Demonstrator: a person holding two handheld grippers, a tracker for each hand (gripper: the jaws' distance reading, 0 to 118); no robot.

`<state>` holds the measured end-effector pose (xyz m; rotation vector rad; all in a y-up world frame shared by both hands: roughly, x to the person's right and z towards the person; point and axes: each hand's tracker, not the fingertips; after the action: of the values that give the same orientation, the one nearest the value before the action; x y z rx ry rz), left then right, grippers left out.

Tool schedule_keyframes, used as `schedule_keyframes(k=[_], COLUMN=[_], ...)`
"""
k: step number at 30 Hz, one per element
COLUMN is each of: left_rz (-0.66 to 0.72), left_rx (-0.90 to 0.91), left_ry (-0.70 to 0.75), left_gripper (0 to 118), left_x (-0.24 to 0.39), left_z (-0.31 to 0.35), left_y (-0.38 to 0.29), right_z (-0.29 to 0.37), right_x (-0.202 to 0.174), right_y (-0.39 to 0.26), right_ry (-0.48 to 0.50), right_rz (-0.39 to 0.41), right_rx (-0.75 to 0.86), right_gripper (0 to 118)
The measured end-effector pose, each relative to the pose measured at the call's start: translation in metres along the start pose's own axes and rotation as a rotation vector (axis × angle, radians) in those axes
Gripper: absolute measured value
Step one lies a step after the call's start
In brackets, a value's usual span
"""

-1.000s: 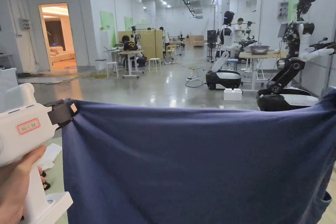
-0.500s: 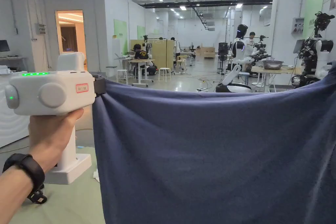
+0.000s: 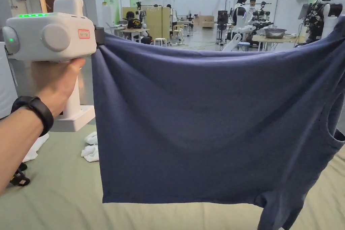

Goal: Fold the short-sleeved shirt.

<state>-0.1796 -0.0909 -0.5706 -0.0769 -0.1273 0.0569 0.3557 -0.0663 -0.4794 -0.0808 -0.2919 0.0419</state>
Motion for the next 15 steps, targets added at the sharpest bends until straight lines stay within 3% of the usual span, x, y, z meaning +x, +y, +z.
schedule_keyframes(k=[4, 8, 10, 13, 15], left_rz=[-0.022, 0.059, 0.149, 0.208, 0.217], left_rx=[-0.059, -0.182, -0.232, -0.291, -0.301], left_ry=[-0.012, -0.022, -0.034, -0.071, -0.088], left_gripper=[5, 5, 5, 5, 5], left_x=[0.000, -0.004, -0.010, -0.015, -0.016], left_z=[-0.004, 0.001, 0.016, 0.052, 0.090], left_y=[-0.036, -0.105, -0.150, -0.197, -0.219], right_z=[-0.013, -0.012, 0.013, 0.045, 0.082], right_x=[0.001, 0.004, 0.006, 0.017, 0.022], right_y=[-0.032, -0.085, -0.122, -0.168, -0.199], right_ry=[0.009, 0.029, 0.025, 0.075, 0.066], right_rz=[0.025, -0.030, -0.049, -0.079, -0.055], right_rx=[-0.083, -0.144, -0.126, -0.229, -0.240], right_gripper=[2, 2, 2, 2, 2])
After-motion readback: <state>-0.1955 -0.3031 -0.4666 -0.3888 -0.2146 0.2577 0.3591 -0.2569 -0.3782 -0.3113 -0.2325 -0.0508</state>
